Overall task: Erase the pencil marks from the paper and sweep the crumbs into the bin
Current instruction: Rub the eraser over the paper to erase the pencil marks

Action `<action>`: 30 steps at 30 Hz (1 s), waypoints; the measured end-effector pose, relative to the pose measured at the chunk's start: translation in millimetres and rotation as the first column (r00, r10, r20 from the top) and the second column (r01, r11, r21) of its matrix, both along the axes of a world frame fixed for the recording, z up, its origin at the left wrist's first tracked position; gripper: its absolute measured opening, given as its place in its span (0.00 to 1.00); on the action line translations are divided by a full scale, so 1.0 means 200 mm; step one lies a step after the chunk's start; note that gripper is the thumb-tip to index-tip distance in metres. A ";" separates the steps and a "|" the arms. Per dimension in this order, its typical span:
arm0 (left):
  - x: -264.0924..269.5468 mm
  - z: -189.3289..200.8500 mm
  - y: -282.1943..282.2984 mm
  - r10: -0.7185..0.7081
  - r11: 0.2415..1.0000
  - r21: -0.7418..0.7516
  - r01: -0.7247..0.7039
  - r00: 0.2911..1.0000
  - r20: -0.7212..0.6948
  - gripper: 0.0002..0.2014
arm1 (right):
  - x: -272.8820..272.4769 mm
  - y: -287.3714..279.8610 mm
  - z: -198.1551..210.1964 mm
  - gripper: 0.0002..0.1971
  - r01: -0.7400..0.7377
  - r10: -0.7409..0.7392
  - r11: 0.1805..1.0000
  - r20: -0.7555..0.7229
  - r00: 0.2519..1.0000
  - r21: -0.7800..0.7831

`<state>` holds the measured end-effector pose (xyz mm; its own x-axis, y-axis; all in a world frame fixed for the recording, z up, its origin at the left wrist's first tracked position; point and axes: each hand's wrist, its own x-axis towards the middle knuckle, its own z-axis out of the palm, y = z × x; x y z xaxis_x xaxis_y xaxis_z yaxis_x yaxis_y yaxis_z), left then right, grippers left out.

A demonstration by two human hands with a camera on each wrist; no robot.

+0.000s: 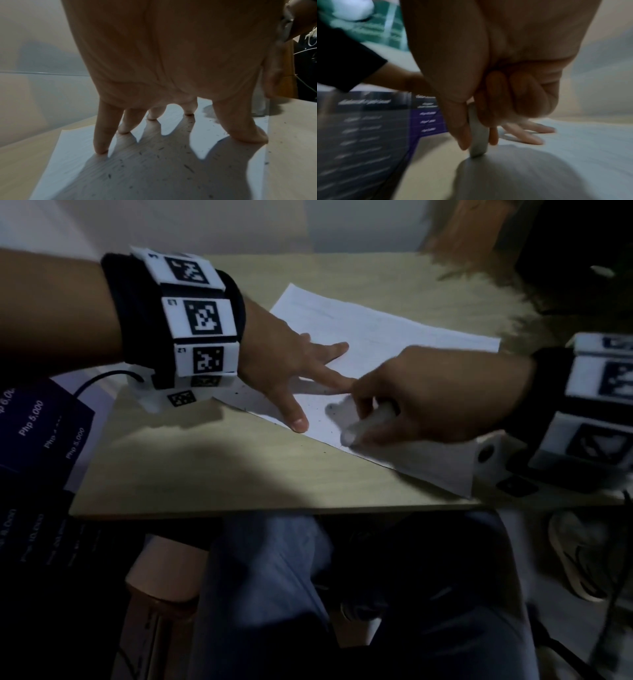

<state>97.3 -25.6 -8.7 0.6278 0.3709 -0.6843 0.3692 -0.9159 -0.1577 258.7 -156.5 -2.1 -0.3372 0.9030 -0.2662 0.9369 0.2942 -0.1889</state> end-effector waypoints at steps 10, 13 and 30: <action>-0.03 0.01 0.04 0.016 1.000 0.006 -0.016 1.000 -0.002 0.44 | -0.01 0.04 -0.02 0.19 -0.002 0.002 1.000 -0.018 1.000 0.014; -0.03 0.02 0.07 0.054 0.998 0.018 -0.054 0.999 0.001 0.47 | 0.04 0.11 -0.02 0.23 0.077 -0.080 0.992 0.030 0.996 0.103; -0.03 0.03 0.08 0.083 0.997 -0.008 -0.083 0.997 0.002 0.46 | -0.02 0.12 -0.01 0.19 0.008 -0.008 1.000 0.000 1.000 0.014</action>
<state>92.0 -9.3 -1.8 0.5967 0.4165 -0.6859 0.4441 -0.8833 -0.1501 254.7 -132.8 -4.3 -0.3297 0.9093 -0.2537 0.9394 0.2891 -0.1843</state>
